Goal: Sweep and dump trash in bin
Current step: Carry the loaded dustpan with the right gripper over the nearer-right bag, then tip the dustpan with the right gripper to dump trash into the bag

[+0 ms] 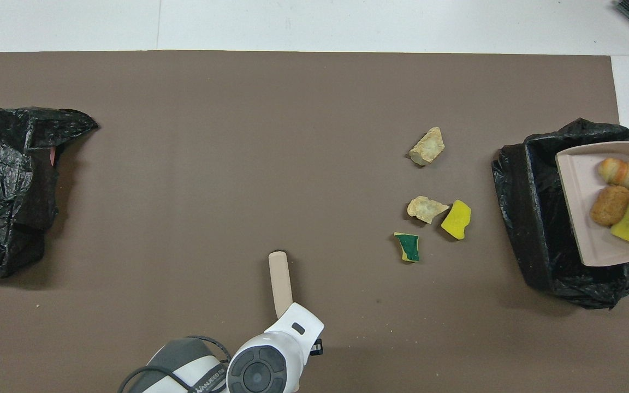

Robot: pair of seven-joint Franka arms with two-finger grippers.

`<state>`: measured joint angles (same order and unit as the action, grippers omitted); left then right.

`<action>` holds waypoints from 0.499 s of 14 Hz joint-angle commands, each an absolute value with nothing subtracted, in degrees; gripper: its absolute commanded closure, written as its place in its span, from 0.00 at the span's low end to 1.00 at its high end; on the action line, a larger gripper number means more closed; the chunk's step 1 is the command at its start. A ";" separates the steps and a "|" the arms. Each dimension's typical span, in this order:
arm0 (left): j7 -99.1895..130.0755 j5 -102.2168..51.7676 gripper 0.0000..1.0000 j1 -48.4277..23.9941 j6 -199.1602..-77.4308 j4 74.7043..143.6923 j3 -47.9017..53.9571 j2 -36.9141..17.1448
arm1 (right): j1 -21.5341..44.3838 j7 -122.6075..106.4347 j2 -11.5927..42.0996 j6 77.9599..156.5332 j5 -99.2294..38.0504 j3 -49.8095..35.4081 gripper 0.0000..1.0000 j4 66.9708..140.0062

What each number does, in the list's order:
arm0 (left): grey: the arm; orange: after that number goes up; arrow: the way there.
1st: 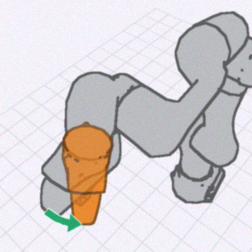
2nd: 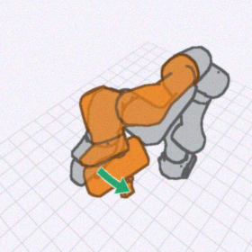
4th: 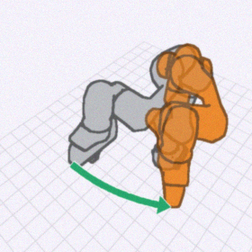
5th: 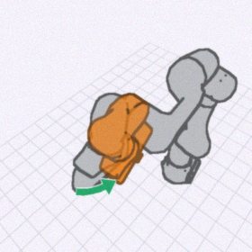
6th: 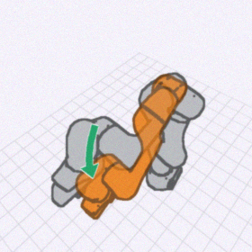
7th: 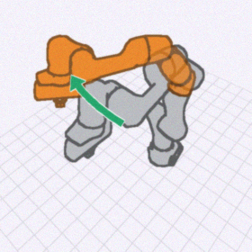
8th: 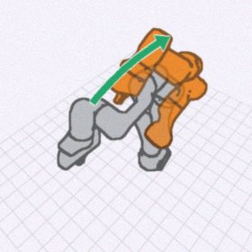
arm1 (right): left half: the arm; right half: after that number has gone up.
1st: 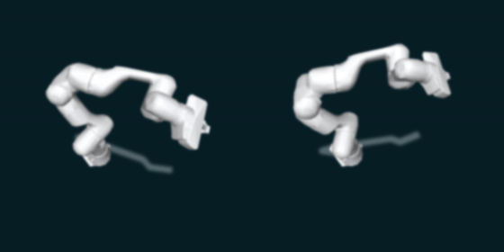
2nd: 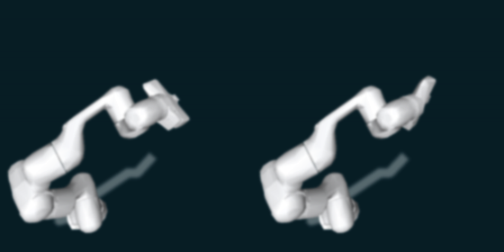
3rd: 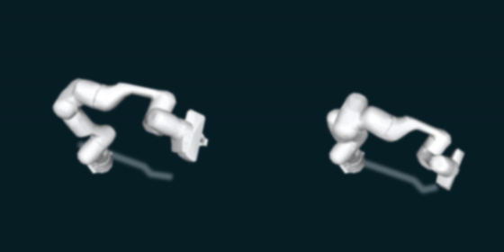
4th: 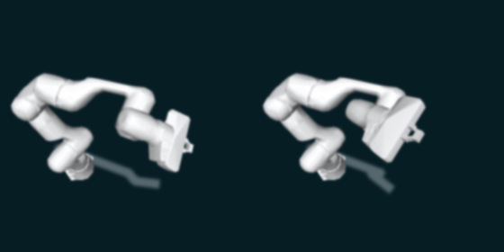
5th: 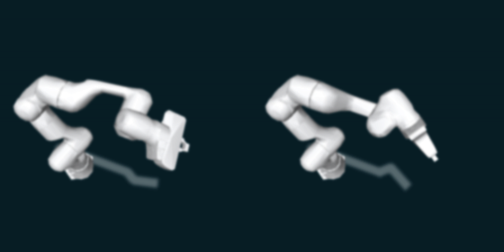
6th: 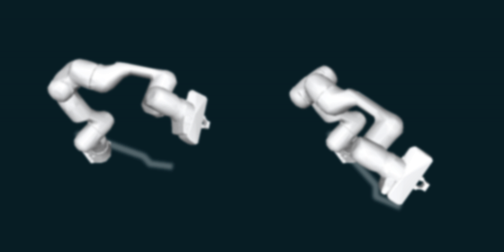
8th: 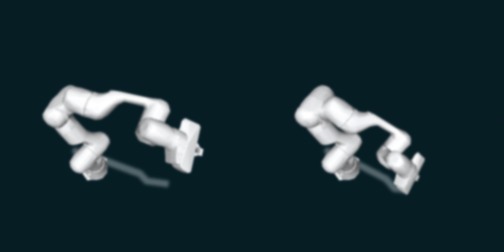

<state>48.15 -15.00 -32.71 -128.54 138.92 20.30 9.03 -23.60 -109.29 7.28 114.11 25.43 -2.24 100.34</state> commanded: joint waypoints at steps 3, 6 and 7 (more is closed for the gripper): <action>38.87 -16.00 0.00 -24.02 -116.65 129.83 19.86 10.28 | -18.03 -101.34 1.93 116.90 41.46 -2.55 1.00 108.54; 29.12 -15.82 0.00 -14.36 -109.71 122.90 19.77 9.94 | -15.83 -100.46 1.06 115.32 47.26 -2.46 1.00 108.81; 26.57 -15.73 0.00 -11.80 -107.69 120.35 19.78 9.58 | -15.12 -100.46 0.62 114.88 49.29 -2.46 1.00 108.72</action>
<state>31.94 -15.00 -17.09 -112.86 125.44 19.34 10.22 -15.86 -101.39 3.00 115.53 44.94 -2.51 106.84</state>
